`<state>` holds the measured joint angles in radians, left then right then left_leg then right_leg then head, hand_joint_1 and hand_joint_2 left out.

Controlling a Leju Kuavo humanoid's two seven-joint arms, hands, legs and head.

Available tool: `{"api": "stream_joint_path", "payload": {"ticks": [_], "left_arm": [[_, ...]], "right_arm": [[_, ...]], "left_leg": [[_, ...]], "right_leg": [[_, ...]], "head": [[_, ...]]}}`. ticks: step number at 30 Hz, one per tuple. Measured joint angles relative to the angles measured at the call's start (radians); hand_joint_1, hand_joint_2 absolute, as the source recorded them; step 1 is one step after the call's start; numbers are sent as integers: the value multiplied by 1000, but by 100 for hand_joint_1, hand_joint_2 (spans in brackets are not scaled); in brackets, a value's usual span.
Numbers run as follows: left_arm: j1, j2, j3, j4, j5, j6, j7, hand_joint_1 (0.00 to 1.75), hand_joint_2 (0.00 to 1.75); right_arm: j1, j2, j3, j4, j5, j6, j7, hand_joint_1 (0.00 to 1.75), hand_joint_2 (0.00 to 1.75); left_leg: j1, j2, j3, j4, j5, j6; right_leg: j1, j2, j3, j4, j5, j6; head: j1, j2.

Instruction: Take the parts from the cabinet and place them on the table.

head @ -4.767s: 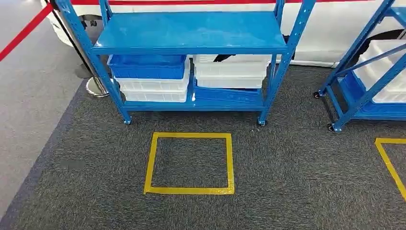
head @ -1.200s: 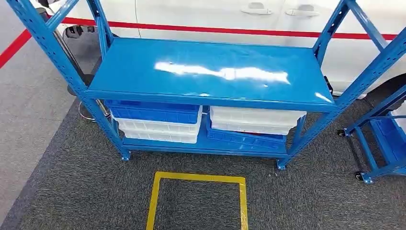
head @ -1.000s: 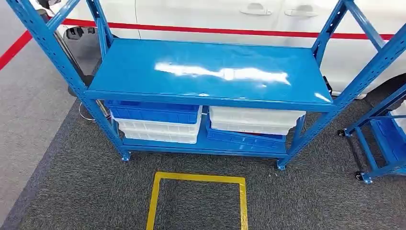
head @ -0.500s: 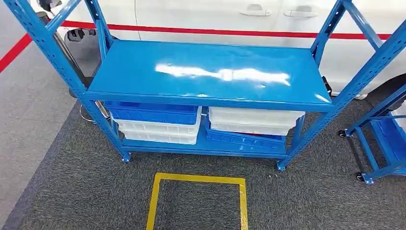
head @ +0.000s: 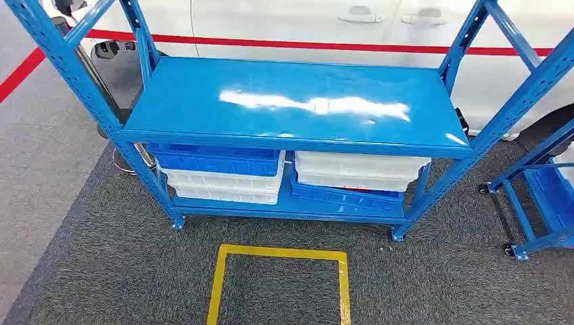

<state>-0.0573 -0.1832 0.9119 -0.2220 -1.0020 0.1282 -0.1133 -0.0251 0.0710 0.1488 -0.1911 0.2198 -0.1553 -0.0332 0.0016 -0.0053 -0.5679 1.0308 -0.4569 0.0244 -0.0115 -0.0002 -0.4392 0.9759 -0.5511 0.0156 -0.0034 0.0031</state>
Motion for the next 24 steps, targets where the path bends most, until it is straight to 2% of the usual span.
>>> {"api": "stream_joint_path", "payload": {"ticks": [3,15,16,17,18,24], "left_arm": [[63,34,-178,-27,206,-24,23,0,175],[122,90,-473,-77,538,-66,59,0,175],[127,95,-502,-82,571,-71,63,0,0],[132,100,-526,-86,592,-73,65,0,0],[138,105,-552,-92,626,-76,69,0,0],[166,131,-692,-116,787,-96,85,0,0]], "right_arm": [[27,-9,-28,-32,-44,30,8,0,175],[83,-24,-70,-93,-114,81,17,0,175],[88,-27,-74,-100,-122,87,18,0,175],[93,-28,-76,-104,-126,92,19,0,175],[98,-30,-79,-111,-133,95,19,0,0],[129,-46,-101,-141,-168,119,26,0,0]], "left_leg": [[0,1,0,0,0,0],[0,1,0,0,0,0],[0,1,0,0,0,0],[0,1,0,0,0,0],[0,1,0,0,-1,0],[0,1,0,0,-1,0]], "right_leg": [[0,0,0,0,-1,0],[0,0,0,0,-1,0],[0,0,0,0,-1,0],[0,0,0,0,-1,0],[0,0,0,0,-1,0],[0,0,0,0,-1,0]], "head": [[0,0],[0,0],[0,0],[0,0],[0,0],[0,0]]}}
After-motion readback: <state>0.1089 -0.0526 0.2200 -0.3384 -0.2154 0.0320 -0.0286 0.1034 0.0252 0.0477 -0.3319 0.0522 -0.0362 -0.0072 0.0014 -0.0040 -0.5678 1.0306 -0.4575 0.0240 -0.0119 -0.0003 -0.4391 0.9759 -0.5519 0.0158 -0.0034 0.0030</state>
